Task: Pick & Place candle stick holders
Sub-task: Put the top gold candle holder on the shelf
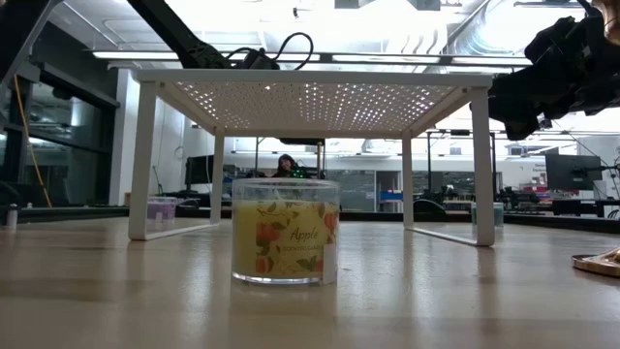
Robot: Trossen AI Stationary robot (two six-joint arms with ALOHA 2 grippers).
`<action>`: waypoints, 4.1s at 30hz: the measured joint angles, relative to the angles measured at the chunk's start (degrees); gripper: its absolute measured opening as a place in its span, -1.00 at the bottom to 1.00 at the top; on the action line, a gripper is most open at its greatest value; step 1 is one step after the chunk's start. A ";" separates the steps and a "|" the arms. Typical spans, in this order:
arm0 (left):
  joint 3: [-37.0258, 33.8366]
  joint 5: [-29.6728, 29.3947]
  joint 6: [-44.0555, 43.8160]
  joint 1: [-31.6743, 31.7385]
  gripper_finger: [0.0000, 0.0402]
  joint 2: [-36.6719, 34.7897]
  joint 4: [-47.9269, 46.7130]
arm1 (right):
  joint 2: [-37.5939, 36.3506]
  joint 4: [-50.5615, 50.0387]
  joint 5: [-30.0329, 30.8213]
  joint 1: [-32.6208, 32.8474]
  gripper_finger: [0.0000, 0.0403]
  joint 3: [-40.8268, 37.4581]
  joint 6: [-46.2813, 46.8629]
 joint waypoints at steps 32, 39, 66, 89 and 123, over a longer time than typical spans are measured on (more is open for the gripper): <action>0.00 -6.00 -0.85 -2.23 -0.50 0.00 1.37 | 0.01 0.01 0.00 0.00 -0.02 0.00 0.00; 0.00 -6.05 -1.32 -2.23 -0.52 0.00 1.53 | 0.02 0.00 0.00 0.02 -0.02 0.00 0.00; 6.44 -9.04 -3.23 -2.21 -0.53 -11.70 -6.13 | 0.00 0.02 -0.01 0.01 -0.02 0.01 0.00; 27.93 -9.09 -4.24 -12.12 -0.53 -11.43 -25.72 | 0.00 0.00 -0.02 0.00 -0.02 0.02 0.00; 27.96 -31.74 -14.72 -22.09 -0.53 -3.79 -13.88 | 0.00 0.00 -0.02 0.00 -0.02 0.00 0.00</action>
